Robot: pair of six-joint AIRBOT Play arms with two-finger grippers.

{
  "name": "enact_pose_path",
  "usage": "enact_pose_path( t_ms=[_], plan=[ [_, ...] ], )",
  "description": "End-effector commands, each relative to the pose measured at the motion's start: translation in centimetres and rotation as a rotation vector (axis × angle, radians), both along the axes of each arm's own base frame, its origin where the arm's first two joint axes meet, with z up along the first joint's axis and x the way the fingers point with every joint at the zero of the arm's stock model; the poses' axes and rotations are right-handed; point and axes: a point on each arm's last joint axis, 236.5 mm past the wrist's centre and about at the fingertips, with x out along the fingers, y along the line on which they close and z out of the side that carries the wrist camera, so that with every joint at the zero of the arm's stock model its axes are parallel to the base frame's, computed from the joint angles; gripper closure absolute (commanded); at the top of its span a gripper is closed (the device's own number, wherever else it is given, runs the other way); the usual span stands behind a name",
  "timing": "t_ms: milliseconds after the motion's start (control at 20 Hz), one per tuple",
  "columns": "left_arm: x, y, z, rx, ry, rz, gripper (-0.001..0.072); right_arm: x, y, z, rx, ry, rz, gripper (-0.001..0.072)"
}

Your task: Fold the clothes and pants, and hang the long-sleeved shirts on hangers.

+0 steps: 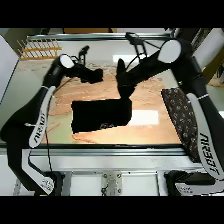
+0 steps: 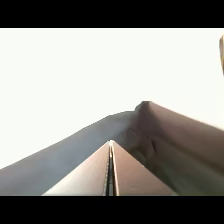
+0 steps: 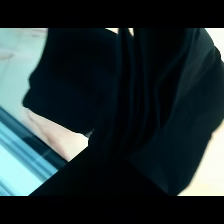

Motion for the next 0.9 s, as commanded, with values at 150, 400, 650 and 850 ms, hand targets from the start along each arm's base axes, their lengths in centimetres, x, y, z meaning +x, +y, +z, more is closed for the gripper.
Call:
enact_pose_path(
  t_ms=[150,400,650,850],
  plan=[
    [1.0,12.2,7.8,0.003,-0.114,0.182,0.0701,-2.4,12.0,-5.8,0.075,0.049,0.076,0.0694],
    [-0.2,18.2,11.4,0.019,-0.158,0.273,0.0701,-3.9,21.1,-12.8,0.174,0.073,0.092,0.0291],
    [-1.1,20.4,12.8,0.045,-0.193,0.286,0.0701,-4.4,24.0,-10.2,0.325,0.017,0.147,0.0127],
    [-3.9,20.4,10.6,0.13,-0.168,0.299,0.0701,-0.6,14.9,-9.4,0.188,-0.041,0.084,0.0125]
  ],
)
